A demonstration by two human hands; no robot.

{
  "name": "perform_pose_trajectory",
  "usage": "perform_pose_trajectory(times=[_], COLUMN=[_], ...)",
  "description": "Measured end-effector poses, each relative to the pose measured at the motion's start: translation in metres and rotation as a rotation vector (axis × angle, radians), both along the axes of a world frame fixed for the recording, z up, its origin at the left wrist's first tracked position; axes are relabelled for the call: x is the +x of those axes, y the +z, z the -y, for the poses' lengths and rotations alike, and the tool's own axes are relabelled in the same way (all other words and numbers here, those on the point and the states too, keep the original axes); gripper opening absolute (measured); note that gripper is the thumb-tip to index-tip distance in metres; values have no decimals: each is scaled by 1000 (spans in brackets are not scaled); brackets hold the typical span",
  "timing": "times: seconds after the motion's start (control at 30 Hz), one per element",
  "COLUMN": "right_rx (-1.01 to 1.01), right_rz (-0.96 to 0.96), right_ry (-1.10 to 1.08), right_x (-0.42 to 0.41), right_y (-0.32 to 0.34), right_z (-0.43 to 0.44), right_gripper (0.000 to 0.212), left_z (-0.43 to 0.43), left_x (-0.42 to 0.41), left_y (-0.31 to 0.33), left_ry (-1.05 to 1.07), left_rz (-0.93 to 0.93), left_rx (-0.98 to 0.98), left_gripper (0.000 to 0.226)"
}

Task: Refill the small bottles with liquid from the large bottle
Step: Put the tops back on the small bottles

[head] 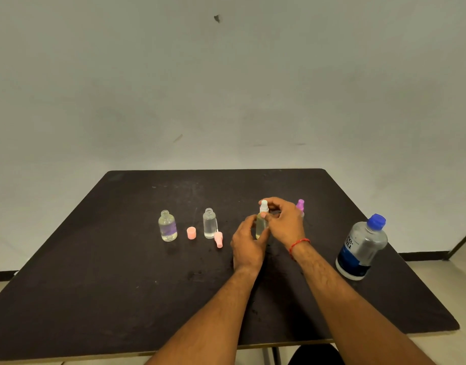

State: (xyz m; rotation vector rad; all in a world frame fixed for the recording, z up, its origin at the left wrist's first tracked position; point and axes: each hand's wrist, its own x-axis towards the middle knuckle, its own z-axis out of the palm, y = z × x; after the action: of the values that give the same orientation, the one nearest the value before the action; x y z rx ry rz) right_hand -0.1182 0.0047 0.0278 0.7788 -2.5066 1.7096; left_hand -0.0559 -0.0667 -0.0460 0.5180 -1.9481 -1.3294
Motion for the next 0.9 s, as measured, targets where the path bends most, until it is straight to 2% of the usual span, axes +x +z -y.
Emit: perform_pose_trajectory(times=[0.2,0.4,0.5,0.67,0.77,0.9], right_rx=[-36,-33,-11,-14,12,50], right_rz=[33,32,56,21,-5,43], right_ry=[-97,18,43,-28,-63,80], right_x=[3,-1,-3,0,2,-7], right_y=[1,1,-1,-4,-7,-5], right_z=[5,-3,-3,5,8,2], right_gripper=[29,40,33,27,31,37], left_z=[1,1,1,0,-1,0], left_x=[1,1,1,3,4,3], left_y=[0,1,1,4,4,4], left_ry=[-17,-4,1,-11,-19,-36], left_rz=[3,-15,-3,8,1,10], left_rx=[17,11,7,27,25,17], left_gripper=[29,24,24,24,26,26])
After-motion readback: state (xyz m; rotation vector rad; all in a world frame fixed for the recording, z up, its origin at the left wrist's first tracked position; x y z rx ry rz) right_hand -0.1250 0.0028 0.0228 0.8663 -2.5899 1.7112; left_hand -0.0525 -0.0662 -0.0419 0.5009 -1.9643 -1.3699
